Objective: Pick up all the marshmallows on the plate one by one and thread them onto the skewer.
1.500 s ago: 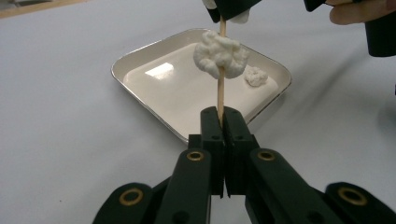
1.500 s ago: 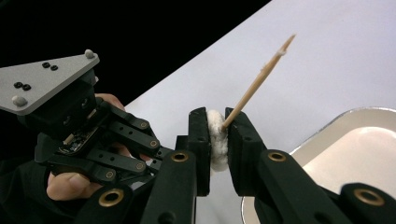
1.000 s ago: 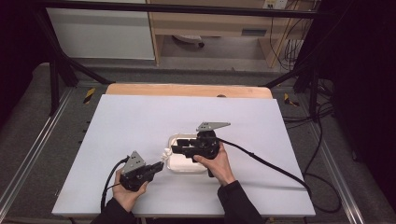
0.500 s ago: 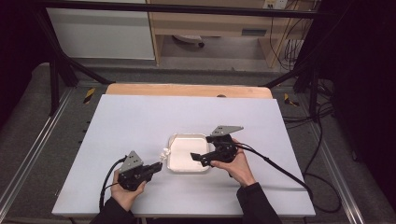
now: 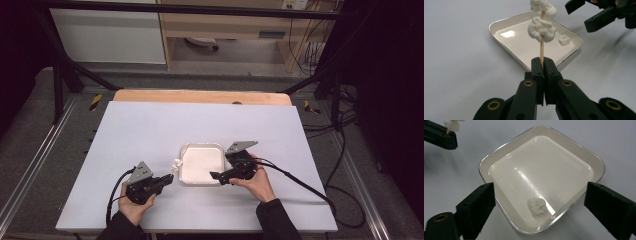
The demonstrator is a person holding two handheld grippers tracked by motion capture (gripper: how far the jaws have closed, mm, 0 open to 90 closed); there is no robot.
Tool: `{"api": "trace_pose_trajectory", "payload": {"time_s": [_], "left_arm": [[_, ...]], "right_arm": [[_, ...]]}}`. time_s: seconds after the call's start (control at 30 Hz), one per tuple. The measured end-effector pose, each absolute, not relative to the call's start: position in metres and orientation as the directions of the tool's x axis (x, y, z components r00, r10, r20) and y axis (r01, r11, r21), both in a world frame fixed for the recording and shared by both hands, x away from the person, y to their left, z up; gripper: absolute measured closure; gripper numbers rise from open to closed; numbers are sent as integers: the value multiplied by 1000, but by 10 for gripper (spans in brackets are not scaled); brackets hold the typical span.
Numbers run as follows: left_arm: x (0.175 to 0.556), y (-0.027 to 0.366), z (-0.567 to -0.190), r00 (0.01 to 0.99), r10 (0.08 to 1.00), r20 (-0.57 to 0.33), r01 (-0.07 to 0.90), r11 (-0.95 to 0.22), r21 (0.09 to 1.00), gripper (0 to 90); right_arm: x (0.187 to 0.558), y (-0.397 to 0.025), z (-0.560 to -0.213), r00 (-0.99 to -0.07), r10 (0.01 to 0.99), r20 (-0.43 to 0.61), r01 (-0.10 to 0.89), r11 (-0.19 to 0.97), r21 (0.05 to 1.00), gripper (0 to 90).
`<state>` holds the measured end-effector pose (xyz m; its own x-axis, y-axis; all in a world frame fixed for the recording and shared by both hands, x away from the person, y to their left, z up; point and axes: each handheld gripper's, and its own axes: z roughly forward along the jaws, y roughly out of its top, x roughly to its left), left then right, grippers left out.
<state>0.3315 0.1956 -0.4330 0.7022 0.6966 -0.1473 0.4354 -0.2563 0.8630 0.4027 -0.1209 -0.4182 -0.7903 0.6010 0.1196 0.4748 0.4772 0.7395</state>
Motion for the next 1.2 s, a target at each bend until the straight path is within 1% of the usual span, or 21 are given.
{"api": "trace_pose_trajectory", "payload": {"time_s": [0.07, 0.17, 0.27, 0.37, 0.6, 0.67, 0.87, 1.2], "left_arm": [[332, 196, -433, 703, 696, -148, 435, -256, 863, 883], [331, 196, -433, 703, 696, -147, 435, -257, 863, 883], [332, 196, -432, 704, 694, -150, 435, -255, 863, 883], [332, 196, -433, 704, 694, -151, 438, -256, 862, 883], [331, 196, -432, 705, 693, -149, 435, -257, 863, 883], [331, 196, -432, 706, 693, -148, 434, -257, 864, 883], [331, 197, -432, 704, 694, -147, 432, -255, 865, 883], [331, 196, -431, 706, 693, -145, 431, -258, 865, 883]], "right_arm": [[402, -120, -423, -792, 600, 114, 478, 494, 726, 205], [402, -118, -429, -796, 596, 103, 476, 513, 714, 317], [403, -115, -435, -799, 592, 104, 479, 522, 706, 397], [404, -113, -438, -796, 597, 101, 478, 516, 711, 450], [405, -110, -445, -805, 587, 84, 462, 532, 710, 545], [405, -109, -447, -807, 585, 81, 460, 535, 709, 560], [405, -110, -447, -813, 580, 54, 443, 555, 703, 651], [403, -110, -447, -817, 576, 44, 434, 561, 705, 725]]}}
